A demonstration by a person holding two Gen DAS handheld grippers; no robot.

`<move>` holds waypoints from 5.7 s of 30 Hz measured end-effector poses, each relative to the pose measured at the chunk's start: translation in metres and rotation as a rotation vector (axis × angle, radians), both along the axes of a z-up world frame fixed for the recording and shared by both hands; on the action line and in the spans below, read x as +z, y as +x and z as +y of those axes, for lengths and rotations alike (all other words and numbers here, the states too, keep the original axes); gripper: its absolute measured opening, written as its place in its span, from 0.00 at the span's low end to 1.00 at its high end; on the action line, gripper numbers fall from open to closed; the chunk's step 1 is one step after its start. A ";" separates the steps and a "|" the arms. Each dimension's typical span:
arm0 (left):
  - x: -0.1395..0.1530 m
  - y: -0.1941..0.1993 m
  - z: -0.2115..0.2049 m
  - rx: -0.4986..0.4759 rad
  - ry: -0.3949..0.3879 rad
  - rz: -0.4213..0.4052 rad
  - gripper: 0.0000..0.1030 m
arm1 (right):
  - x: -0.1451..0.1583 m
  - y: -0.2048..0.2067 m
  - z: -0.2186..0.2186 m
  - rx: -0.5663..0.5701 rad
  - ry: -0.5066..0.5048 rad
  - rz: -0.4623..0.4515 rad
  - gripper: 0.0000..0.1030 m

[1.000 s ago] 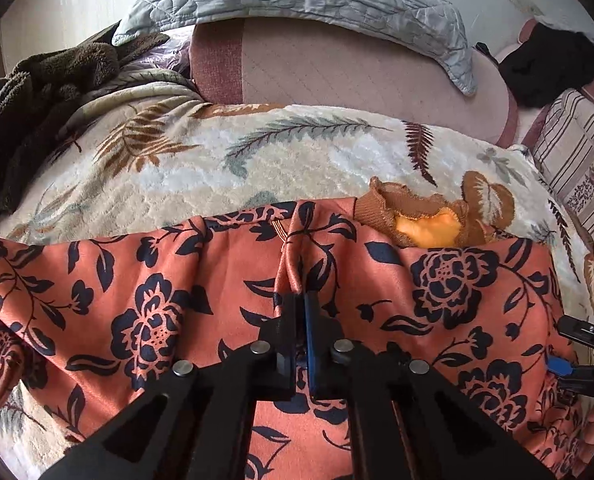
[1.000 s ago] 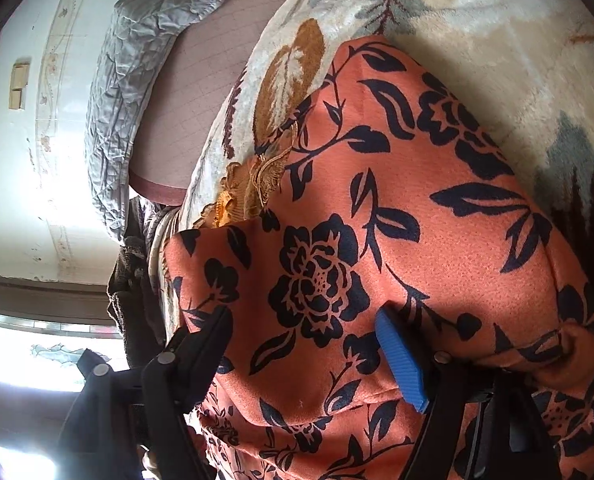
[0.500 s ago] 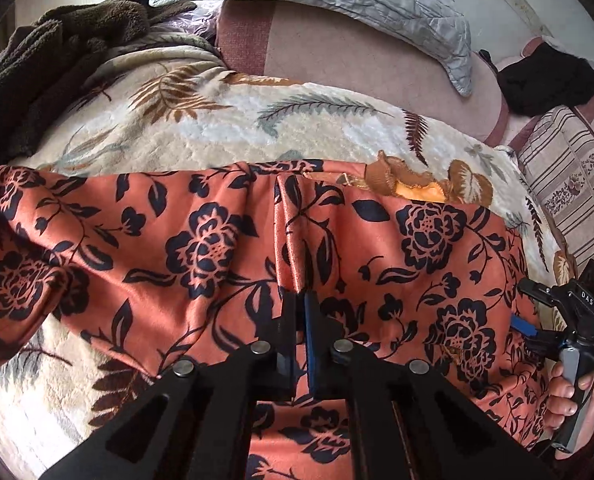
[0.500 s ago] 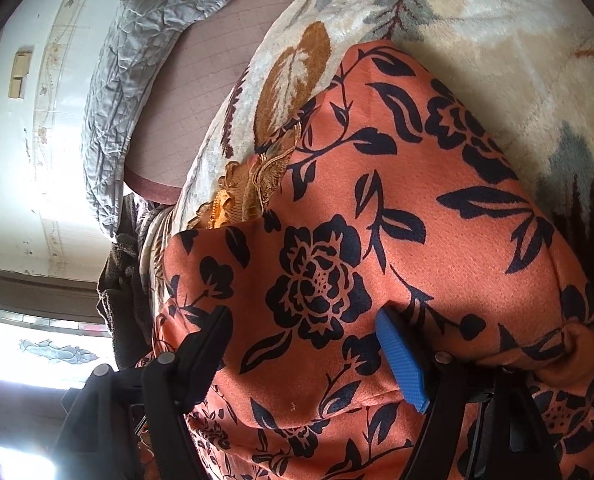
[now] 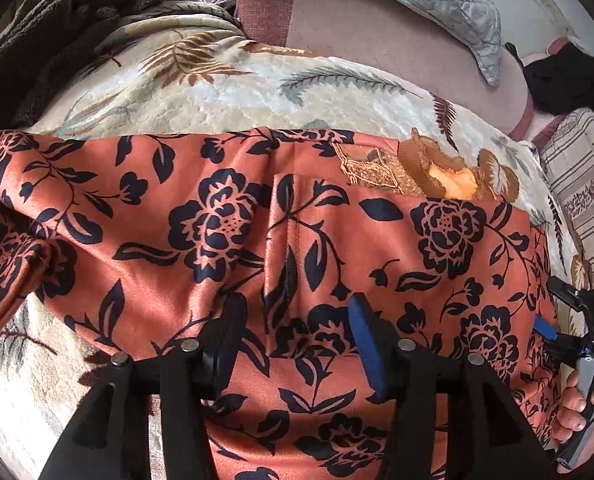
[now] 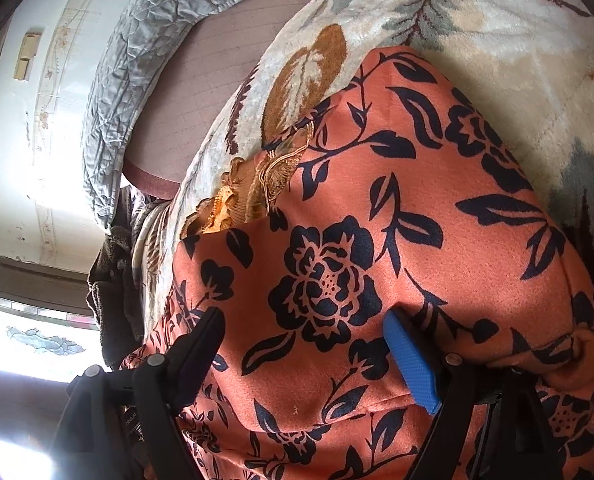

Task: Fold small clothes

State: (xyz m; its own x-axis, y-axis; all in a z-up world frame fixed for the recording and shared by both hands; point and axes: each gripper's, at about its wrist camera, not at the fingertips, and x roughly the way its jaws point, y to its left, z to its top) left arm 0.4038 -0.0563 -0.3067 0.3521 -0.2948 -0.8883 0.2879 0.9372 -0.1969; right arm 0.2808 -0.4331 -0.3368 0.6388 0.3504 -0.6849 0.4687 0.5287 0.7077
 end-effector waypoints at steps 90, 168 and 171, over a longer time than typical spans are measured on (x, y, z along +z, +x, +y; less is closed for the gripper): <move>0.073 -0.016 0.074 0.224 -0.304 -0.176 0.71 | 0.019 -0.006 0.020 0.213 0.074 -0.002 0.72; -0.005 -0.009 -0.024 -0.032 0.307 -0.191 0.76 | 0.005 0.023 -0.036 0.012 -0.341 0.137 0.22; -0.009 -0.007 -0.024 -0.014 0.279 -0.164 0.77 | 0.019 0.027 -0.025 0.026 -0.413 0.096 0.24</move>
State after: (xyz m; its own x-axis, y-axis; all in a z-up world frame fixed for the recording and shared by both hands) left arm 0.3966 -0.0798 -0.3157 0.4947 -0.0538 -0.8674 0.3080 0.9441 0.1171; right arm 0.3076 -0.4582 -0.3174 0.5601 0.0491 -0.8270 0.5049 0.7712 0.3877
